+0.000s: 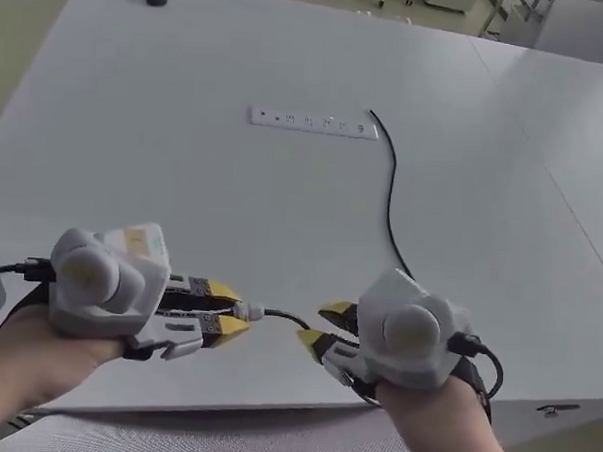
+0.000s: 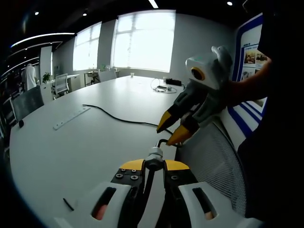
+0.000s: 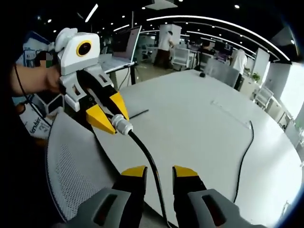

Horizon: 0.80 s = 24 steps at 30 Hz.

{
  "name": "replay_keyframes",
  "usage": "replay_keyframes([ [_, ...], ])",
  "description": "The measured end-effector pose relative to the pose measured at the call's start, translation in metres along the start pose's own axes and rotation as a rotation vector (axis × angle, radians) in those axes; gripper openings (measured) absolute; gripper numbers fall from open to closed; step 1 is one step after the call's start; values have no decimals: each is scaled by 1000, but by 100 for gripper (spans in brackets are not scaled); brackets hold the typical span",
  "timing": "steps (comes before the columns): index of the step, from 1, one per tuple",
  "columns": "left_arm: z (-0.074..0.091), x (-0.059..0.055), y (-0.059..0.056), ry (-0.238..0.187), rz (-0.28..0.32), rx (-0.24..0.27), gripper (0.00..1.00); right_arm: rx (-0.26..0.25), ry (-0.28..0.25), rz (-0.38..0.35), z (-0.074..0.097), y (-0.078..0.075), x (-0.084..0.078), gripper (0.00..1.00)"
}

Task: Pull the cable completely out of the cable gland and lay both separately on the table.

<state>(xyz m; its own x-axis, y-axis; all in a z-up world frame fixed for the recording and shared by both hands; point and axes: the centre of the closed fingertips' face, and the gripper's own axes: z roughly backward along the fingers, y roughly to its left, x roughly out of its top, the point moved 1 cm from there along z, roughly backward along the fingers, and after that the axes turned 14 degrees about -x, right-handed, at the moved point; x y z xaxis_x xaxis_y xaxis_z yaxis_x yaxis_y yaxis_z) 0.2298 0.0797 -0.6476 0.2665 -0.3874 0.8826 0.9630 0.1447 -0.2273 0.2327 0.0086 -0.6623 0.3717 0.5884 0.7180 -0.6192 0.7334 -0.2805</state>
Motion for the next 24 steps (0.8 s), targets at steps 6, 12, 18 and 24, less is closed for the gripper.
replay_keyframes([
  [6, -2, -4, 0, 9, 10, -6, 15, 34, -59, 228, 4, 20, 26, 15],
  [12, -3, -4, -2, 8, 11, -8, 15, 62, -60, 361, -5, 34, 28, 10],
  [18, -4, -5, -4, 12, 9, -10, 15, 82, -67, 422, -8, 40, 29, 6],
  [24, -4, -4, -4, 9, 5, -10, 15, 81, -75, 449, -7, 40, 28, 1],
])
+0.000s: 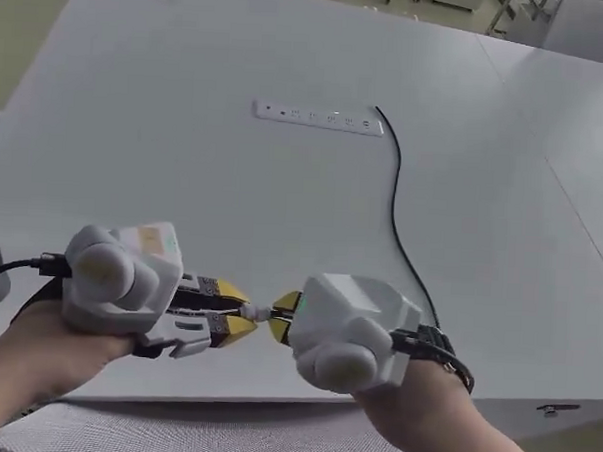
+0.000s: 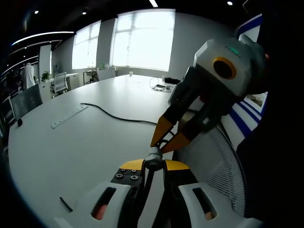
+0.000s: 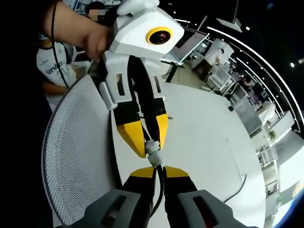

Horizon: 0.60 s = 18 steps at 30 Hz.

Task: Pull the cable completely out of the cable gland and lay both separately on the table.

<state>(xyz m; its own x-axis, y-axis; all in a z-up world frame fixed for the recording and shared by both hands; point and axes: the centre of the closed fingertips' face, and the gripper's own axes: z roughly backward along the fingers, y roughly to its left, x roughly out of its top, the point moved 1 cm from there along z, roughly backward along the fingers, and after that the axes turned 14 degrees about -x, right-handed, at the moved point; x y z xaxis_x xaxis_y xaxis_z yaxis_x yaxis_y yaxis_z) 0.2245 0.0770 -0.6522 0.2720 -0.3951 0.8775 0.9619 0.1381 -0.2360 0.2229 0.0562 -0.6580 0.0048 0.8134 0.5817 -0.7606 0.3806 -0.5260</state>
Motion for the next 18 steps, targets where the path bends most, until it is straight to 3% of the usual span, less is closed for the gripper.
replay_keyframes([
  [9, -1, 1, -1, -5, -7, 1, 15, -6, 27, -100, 0, -2, -3, 0],
  [18, 0, 4, 2, -6, -10, 8, 15, -29, 94, -223, -3, -11, -21, 0],
])
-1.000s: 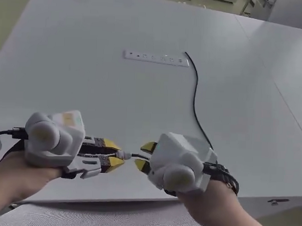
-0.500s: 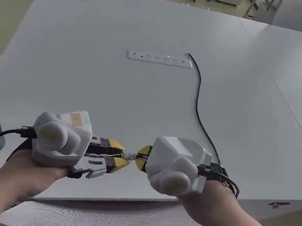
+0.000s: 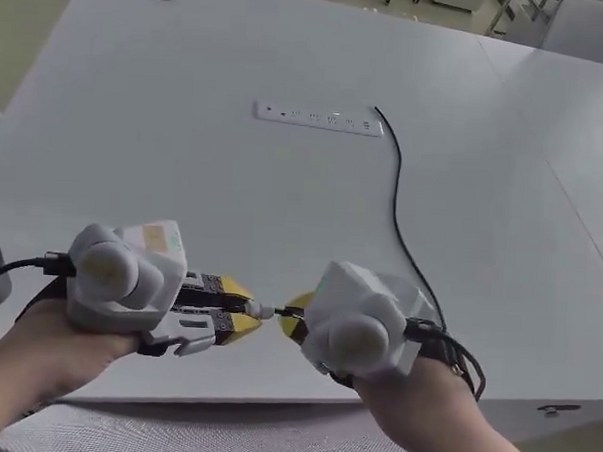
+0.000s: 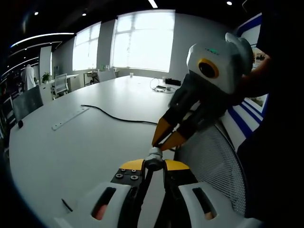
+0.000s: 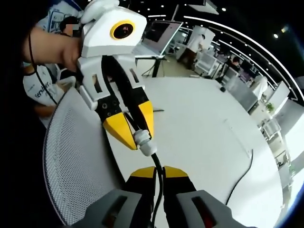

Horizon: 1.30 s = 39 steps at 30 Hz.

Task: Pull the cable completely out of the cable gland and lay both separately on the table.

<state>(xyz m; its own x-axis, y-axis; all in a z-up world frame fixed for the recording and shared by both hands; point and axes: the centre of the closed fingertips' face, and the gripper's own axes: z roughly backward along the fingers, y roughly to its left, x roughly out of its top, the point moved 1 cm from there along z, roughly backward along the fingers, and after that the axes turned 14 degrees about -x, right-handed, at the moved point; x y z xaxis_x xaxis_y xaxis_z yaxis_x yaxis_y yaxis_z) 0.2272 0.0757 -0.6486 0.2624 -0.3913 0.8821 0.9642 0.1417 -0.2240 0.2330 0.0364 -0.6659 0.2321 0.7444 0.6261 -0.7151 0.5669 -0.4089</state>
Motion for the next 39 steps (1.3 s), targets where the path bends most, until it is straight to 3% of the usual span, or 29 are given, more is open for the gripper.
replay_keyframes([
  [13, -3, 5, 0, -12, -7, -13, 15, -30, 98, -174, -8, -21, -29, 0],
  [22, -3, 6, 6, -8, -11, -16, 15, -26, 127, -270, -17, -27, -38, 0],
  [29, -3, 6, 10, -12, -5, -16, 15, -19, 183, -421, -24, -30, -49, 0],
  [39, -4, 4, 13, -10, 4, -21, 15, -31, 234, -541, -29, -36, -66, 0],
])
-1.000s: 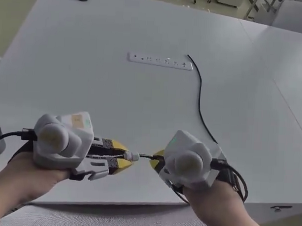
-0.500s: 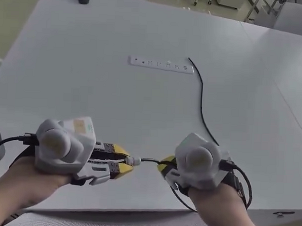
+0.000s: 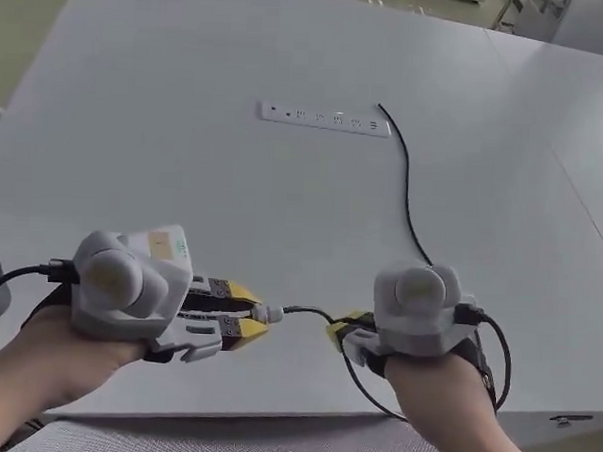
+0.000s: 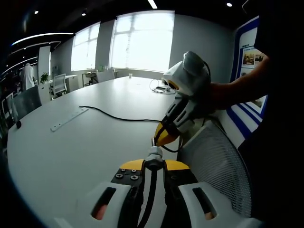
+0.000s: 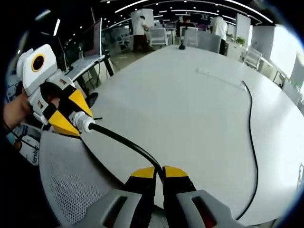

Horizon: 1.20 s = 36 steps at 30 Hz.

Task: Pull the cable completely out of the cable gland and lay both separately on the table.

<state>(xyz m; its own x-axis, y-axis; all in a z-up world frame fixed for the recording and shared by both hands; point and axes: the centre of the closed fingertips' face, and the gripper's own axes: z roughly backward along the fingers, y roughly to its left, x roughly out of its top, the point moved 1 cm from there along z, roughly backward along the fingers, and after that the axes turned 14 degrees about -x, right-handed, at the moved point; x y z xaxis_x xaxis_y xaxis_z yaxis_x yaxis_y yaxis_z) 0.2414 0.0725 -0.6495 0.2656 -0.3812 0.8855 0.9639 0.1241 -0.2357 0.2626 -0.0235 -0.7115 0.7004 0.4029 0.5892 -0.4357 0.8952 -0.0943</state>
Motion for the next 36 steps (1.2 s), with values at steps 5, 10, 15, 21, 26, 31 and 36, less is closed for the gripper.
replay_keyframes([
  [5, -1, 1, 2, -4, 4, 1, 15, 2, -26, 20, 1, 0, 0, 0],
  [10, -1, 0, 5, -4, 12, 1, 15, 8, -47, 27, 3, -1, 0, 0],
  [15, -1, 2, 8, -6, 12, 2, 15, 9, -72, 45, 5, -2, 2, 1],
  [21, 0, 0, 11, -3, 22, 1, 15, 6, -148, 100, 14, 2, 15, 14],
  [26, -1, -2, 11, 4, 23, -1, 15, 71, -235, 124, 34, 22, 41, 21],
  [31, -2, -2, 11, 4, 27, -4, 15, 47, -267, 390, 38, 38, 54, 19],
  [36, -3, -2, 11, 6, 30, -4, 15, 64, -266, 590, 30, 55, 47, 16],
])
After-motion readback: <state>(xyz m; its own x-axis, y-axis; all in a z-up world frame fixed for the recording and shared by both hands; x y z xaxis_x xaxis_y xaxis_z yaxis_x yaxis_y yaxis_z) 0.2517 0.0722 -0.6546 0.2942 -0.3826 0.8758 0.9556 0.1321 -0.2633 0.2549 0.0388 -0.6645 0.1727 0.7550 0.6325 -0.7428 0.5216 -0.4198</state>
